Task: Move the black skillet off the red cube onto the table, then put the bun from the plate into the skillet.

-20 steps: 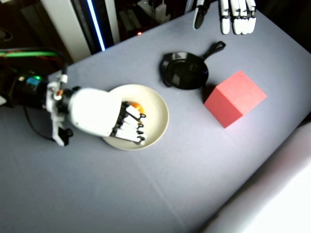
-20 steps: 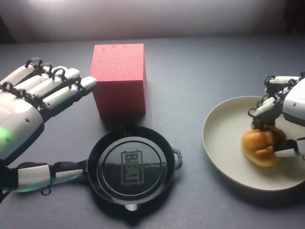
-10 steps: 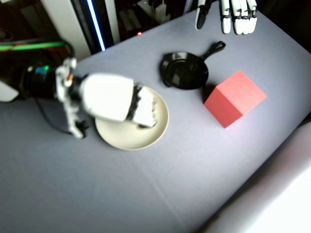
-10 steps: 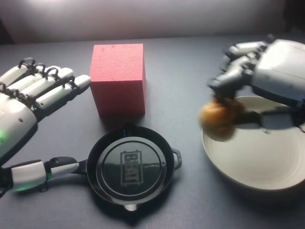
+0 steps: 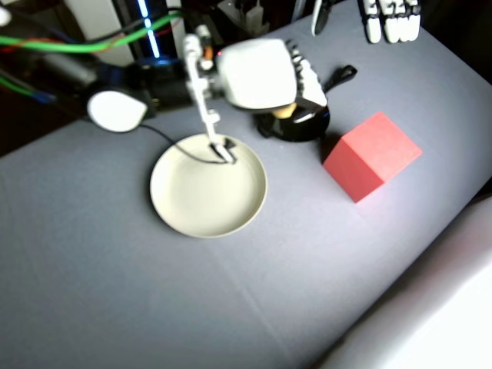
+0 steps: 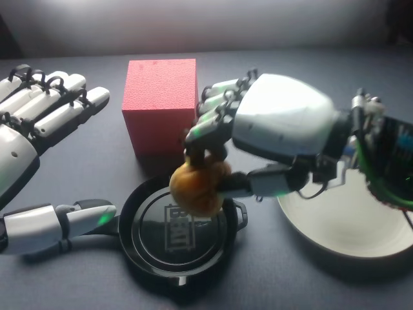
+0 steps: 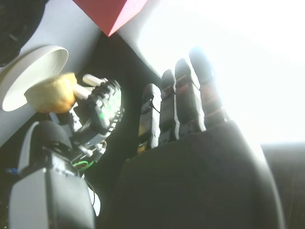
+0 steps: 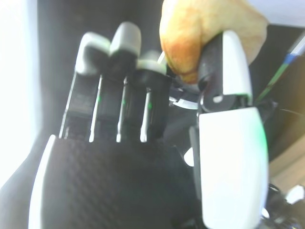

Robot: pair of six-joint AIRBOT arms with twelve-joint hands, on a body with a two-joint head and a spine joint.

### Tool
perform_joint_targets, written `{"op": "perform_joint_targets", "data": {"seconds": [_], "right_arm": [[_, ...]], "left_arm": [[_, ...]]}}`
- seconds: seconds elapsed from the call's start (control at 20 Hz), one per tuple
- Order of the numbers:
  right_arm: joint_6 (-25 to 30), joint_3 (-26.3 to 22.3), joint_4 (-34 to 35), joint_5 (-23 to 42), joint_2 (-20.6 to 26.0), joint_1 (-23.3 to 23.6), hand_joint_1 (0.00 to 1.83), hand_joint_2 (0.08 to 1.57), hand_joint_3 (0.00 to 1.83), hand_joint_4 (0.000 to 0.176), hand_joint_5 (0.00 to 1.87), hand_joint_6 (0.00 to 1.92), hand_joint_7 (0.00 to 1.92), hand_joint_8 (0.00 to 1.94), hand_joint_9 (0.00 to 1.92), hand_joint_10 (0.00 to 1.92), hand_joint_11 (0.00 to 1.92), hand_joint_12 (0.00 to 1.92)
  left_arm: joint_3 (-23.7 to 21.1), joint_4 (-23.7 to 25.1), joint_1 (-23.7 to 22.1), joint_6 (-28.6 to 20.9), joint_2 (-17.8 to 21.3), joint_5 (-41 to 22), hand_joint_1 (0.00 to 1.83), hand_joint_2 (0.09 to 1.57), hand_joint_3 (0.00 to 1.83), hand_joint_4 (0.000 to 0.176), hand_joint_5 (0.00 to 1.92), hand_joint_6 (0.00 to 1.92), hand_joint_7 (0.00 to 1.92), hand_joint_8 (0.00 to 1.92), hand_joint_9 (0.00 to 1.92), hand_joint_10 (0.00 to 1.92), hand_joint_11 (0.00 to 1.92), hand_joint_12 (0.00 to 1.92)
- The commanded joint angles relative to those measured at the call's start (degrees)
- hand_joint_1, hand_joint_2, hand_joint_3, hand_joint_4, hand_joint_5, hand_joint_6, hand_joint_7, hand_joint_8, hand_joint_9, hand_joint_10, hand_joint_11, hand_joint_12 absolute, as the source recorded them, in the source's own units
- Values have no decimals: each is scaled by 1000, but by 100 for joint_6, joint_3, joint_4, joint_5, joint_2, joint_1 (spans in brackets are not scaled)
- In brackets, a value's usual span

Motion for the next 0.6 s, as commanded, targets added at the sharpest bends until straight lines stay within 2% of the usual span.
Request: {"op": "perform_joint_targets", "data": {"seconds": [0.0,0.05,0.1,0.15,0.2,0.25,0.3,0.35,0.4,0.45,0.5,0.55], "right_arm": [[50,8,106,496,-59,58,1214,1181,6,0,835,1066,883,1390,721,1628,620,1921],[50,39,95,402,-127,57,1216,1173,0,0,847,1056,911,1331,735,1598,634,1902],[50,63,77,331,-159,57,1203,1176,0,0,826,1084,909,1299,647,1528,523,1876],[50,69,77,307,-152,56,1029,1090,0,0,619,654,596,1115,408,1463,268,1823],[62,59,79,308,-107,56,934,1067,0,37,520,349,412,917,251,1248,83,1677],[64,29,80,318,-101,56,850,985,0,107,229,26,210,158,116,333,2,856],[64,-6,89,353,-50,56,850,985,0,107,229,26,210,158,116,333,2,856],[64,-39,126,396,61,55,792,978,0,151,78,4,150,40,109,126,0,607],[64,-84,220,509,242,10,810,965,0,160,29,2,112,10,90,51,0,467],[64,-113,305,625,371,-54,839,924,0,173,5,0,81,1,81,21,0,393],[64,-153,420,785,544,-144,885,898,0,175,0,0,41,3,42,8,0,238],[64,-203,560,975,713,-249,953,889,0,144,0,0,8,0,9,1,0,92]], "left_arm": [[-4,63,-8,-7,53,-768,267,978,0,70,179,11,82,1,93,1,0,495],[-4,58,-5,-7,53,-767,293,962,0,70,185,8,78,1,96,2,0,479],[-4,58,-3,-7,55,-764,318,952,0,50,182,4,102,6,120,7,0,516],[-5,58,1,-7,55,-763,316,967,0,50,179,2,97,2,125,6,0,556],[-6,52,7,-8,54,-765,343,1012,12,61,168,2,77,4,99,6,0,475],[-10,42,14,-8,51,-768,354,1015,6,75,178,5,114,12,122,11,0,481],[-13,34,19,-8,49,-775,354,1015,6,75,178,5,114,12,122,11,0,481],[-17,29,25,-8,48,-783,369,1022,6,70,177,3,122,8,126,8,0,462],[-25,14,44,-8,48,-803,353,1017,2,72,164,0,129,8,131,8,0,461],[-31,1,61,-8,52,-819,373,1019,3,84,167,2,126,5,126,5,0,458],[-44,-17,91,-8,63,-853,384,1033,6,80,149,2,111,3,114,1,0,420],[-58,-36,127,-8,77,-888,375,1044,7,74,125,0,91,1,99,0,0,379]]}}
